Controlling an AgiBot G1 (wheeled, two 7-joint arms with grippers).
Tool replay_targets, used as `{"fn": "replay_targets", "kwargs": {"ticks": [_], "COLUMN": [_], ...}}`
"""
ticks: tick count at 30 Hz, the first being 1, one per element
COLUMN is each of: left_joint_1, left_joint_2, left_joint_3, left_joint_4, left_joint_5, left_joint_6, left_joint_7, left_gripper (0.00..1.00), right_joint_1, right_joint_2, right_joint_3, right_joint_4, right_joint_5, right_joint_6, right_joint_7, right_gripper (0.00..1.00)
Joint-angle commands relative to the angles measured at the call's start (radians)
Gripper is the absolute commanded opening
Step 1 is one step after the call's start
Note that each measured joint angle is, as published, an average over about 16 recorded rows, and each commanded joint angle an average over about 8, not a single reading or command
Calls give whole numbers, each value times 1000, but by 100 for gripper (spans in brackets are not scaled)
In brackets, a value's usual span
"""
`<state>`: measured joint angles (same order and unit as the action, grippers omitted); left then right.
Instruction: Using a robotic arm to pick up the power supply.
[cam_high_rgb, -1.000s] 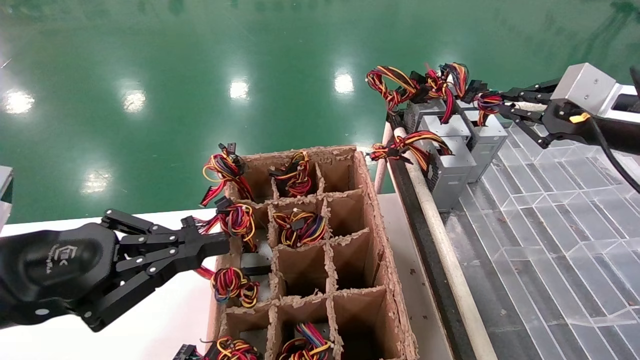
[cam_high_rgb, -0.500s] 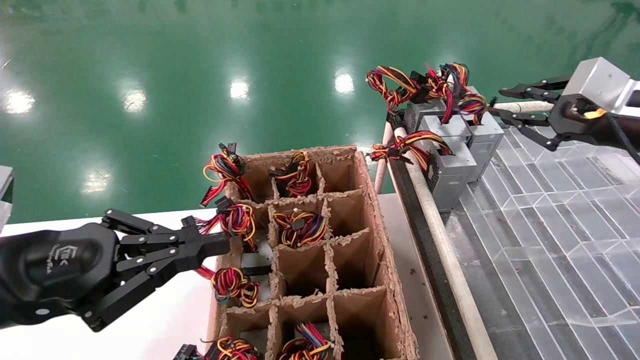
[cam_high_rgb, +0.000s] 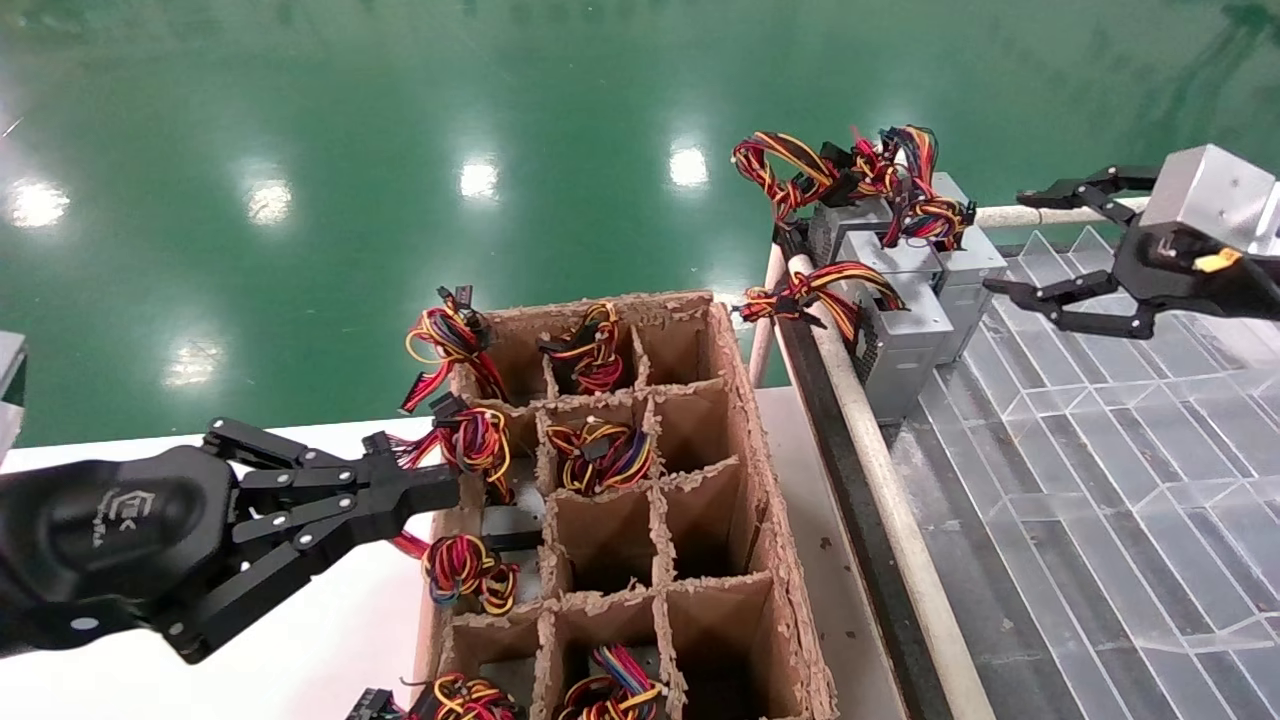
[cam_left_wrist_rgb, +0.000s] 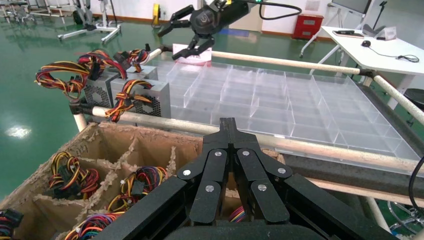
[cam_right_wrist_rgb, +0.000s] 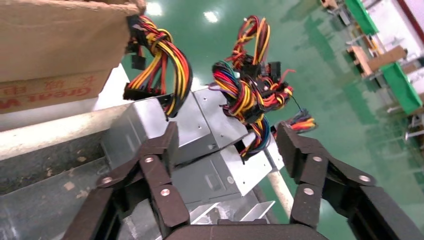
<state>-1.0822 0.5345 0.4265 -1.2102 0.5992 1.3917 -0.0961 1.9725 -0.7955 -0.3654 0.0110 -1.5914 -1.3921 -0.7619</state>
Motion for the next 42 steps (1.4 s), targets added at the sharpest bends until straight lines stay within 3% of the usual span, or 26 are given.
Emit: {"fn": "replay_targets", "kwargs": {"ticks": [1, 6, 13, 21, 42], "left_joint_1": [0, 0, 0, 0, 0], "left_joint_2": [0, 0, 0, 0, 0], "left_joint_3": [0, 0, 0, 0, 0], "left_joint_4": [0, 0, 0, 0, 0], "left_joint_5": [0, 0, 0, 0, 0], "left_joint_6": [0, 0, 0, 0, 0], "left_joint_7": [0, 0, 0, 0, 0], "left_gripper": [0, 0, 3, 100, 100], "right_joint_1": [4, -18, -114, -235, -545], "right_joint_2": [3, 11, 30, 54, 115], "right_joint_3": [-2, 2, 9, 21, 51], "right_joint_4": [1, 37, 173, 342, 778], "right_joint_5": [-5, 20, 108, 224, 522], "right_joint_6": [-21, -47, -51, -59, -80], "right_joint_7": [-11, 11, 113, 242, 573], "right_gripper": [100, 100, 100, 100, 100]}}
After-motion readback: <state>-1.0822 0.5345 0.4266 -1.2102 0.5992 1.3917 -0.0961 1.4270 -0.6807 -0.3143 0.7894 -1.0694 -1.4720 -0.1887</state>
